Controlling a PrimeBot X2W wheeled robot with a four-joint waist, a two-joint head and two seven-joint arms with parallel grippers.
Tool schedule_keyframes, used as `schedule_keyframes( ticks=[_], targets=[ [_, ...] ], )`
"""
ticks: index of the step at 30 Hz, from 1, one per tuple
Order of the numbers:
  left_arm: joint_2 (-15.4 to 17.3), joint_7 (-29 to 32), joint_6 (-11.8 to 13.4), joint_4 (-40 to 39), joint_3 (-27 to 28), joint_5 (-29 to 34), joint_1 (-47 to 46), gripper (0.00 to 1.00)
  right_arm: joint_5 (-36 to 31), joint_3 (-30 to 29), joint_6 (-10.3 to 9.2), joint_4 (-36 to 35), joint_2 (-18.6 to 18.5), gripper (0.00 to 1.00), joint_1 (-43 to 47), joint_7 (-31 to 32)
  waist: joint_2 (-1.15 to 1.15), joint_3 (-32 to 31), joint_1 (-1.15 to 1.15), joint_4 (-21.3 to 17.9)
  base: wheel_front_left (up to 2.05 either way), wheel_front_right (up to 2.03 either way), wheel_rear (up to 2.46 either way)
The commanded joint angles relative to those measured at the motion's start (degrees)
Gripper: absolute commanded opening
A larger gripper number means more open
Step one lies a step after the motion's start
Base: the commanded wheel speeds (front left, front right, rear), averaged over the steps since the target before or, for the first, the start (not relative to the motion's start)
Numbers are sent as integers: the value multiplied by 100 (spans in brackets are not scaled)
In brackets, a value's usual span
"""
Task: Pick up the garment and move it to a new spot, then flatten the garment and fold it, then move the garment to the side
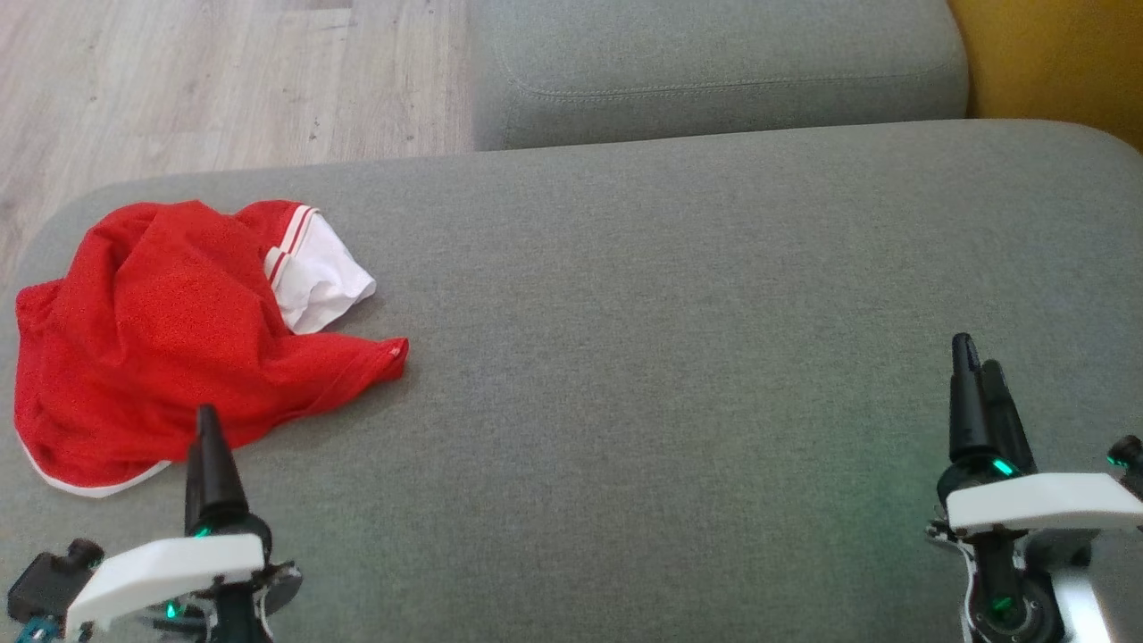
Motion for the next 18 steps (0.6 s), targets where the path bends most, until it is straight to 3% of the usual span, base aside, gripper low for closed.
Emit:
schedule_keyframes(
  ticks=[1,13,18],
  targets=[
    [53,-68,-2,-244,25,159,-225,100,-184,64,-2,-233,-34,100,-292,-88,0,2,0,0,0,0,0],
    [120,-290,14,-358,-618,2132,-186,100,-1653,165,-2,-317,-38,100,-279,-308,0,16,0,-10,0,0,0],
    [217,-374,159,-288,-941,2773,-204,100,-2134,167,-2,-300,-40,100,-280,-392,0,18,0,-9,0,0,0]
  ],
)
